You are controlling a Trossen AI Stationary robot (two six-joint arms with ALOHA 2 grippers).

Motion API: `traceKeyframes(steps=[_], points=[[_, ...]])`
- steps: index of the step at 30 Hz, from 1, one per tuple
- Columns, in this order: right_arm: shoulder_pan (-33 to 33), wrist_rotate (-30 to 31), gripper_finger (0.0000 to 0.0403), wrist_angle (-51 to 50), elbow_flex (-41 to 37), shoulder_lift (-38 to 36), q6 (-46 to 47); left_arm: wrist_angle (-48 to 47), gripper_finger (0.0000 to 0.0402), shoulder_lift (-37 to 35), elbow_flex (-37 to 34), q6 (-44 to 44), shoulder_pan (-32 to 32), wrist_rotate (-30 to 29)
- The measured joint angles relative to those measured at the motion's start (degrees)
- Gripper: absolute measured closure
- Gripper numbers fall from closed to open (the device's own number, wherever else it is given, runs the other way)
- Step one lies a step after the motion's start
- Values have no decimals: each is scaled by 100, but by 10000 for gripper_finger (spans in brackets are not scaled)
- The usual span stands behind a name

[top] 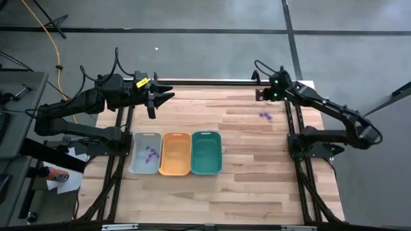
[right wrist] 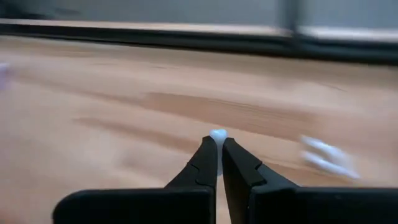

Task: Sort Halloween decoration
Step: Put the white bone toy into the green bin

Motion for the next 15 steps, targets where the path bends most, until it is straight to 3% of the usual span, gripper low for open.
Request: traceKeyframes(steps=[5, 15], points=[[968, -681, 402, 1095, 9, -379, 153, 1, 254, 0, 0, -40, 0, 9], [3210, -787, 402, 4967, 19, -257, -359, 2, 254, 2, 0, -34, 0, 55]])
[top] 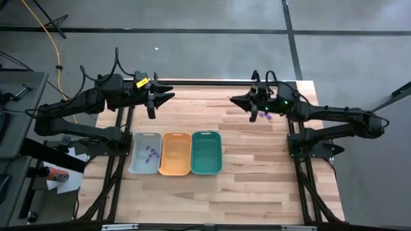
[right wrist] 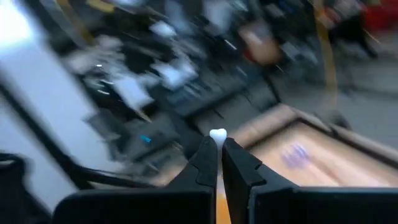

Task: Sort Halloween decoration
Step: Put the white bone toy into the green bin

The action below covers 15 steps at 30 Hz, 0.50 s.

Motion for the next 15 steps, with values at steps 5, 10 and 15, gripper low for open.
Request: traceKeyframes(steps=[5, 10, 15], points=[[631, 12, 402, 1084, 25, 39, -1054, 1, 254, 0, 0, 97, 0, 155], [887, 149, 402, 1000, 242, 37, -1621, 0, 254, 0, 0, 97, 2, 157], [831, 261, 402, 929, 256, 40, -1612, 0, 254, 0, 0, 106, 2, 158]])
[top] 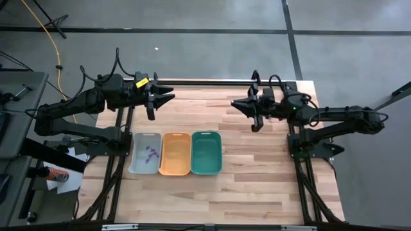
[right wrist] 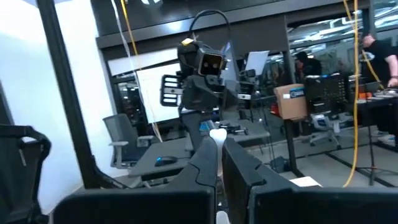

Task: Sort Halloween decoration
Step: Put the white bone toy into the green bin

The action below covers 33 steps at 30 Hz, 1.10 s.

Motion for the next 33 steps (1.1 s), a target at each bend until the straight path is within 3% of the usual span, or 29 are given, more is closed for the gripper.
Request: traceKeyframes(steps=[23, 26, 33], points=[[3, 2, 402, -436, 57, 104, 341, -39, 254, 1, 0, 343, 0, -4], [3, -52, 402, -1062, 566, 501, 475, -42, 254, 2, 0, 348, 0, -4], [10, -699, 402, -4158, 2438, 1987, -5, -50, 254, 1, 0, 352, -1, -15]])
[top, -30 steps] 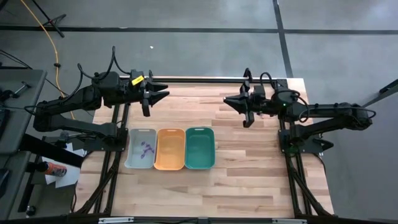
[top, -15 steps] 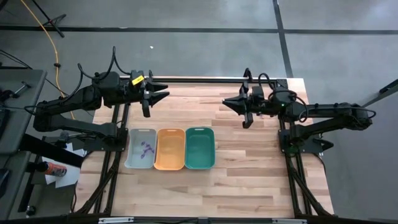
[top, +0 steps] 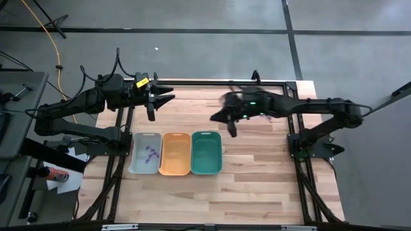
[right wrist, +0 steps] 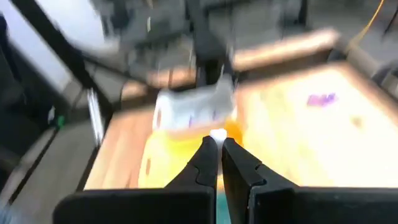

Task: Sort Halloween decoration
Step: Put the white bone toy into the green bin

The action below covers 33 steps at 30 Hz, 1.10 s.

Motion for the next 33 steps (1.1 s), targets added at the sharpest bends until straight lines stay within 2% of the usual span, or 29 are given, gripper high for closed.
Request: traceKeyframes(steps=[3, 7, 12, 17, 25, 29, 33], points=[[83, -304, 402, -819, 469, 554, -13, -15, 254, -1, 0, 7, 0, -2], [324, -494, 402, -1321, 698, 1201, -448, -84, 254, 1, 0, 274, 1, -71], [593, -457, 402, -1380, 716, 1986, -1030, -210, 254, 0, 0, 493, -1, -281], [684, -105, 402, -1350, 716, 2627, -1161, -219, 254, 0, 0, 501, 1, -450], [679, -14, 400, -1356, 716, 3089, -1155, -292, 254, 1, 0, 496, -2, -656], [680, 30, 375, -1334, 716, 3090, -1155, -319, 254, 1, 0, 447, 0, -658], [723, 274, 318, -1356, 735, 3059, -1185, -319, 254, 1, 0, 448, 1, -658]])
